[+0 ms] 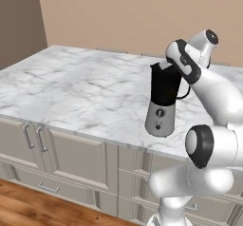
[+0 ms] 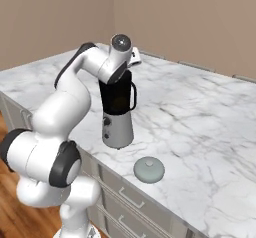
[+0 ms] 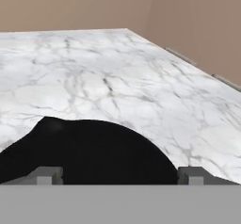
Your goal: Grab the lemon and lemon wedge from the fridge, place them in the blender, close the lid, and turn on the blender to create a marinade.
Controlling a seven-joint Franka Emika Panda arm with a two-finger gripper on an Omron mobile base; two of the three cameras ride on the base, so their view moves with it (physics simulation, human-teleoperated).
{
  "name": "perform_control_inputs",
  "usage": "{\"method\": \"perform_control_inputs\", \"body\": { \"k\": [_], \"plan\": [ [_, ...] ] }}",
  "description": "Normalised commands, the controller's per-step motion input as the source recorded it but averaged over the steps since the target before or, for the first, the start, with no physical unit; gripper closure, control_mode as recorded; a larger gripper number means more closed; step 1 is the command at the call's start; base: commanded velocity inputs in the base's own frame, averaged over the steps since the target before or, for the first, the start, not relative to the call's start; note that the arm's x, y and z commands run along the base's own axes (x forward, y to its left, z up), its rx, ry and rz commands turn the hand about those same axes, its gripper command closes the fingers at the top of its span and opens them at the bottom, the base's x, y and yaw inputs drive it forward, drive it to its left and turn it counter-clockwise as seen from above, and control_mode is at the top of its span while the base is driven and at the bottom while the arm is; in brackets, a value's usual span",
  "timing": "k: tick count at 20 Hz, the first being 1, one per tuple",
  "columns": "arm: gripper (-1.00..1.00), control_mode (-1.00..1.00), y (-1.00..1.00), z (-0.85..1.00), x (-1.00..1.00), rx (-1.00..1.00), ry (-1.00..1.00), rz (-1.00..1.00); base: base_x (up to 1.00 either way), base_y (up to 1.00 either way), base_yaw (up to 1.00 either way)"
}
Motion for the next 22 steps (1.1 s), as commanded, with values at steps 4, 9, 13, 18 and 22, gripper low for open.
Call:
{"method": "perform_control_inputs", "body": {
  "k": [4,9,13,18,22],
  "plan": [
    [-1.00,-1.00,-0.01,0.38,-0.35,0.00,0.00,0.00,0.00,0.00,0.00],
    [-1.00,-1.00,-0.33,0.07,-0.91,0.00,0.02,0.00,0.00,0.00,0.00],
    [-1.00,-1.00,-0.51,-0.11,-1.00,0.00,0.01,-0.05,0.00,0.00,0.00],
    [-1.00,-1.00,-0.32,-0.36,-0.88,-0.02,0.12,-0.10,0.00,0.00,0.00],
    [-1.00,-1.00,-0.38,-0.48,-0.51,-0.05,0.26,-0.07,0.00,0.00,0.00]
  ]
}}
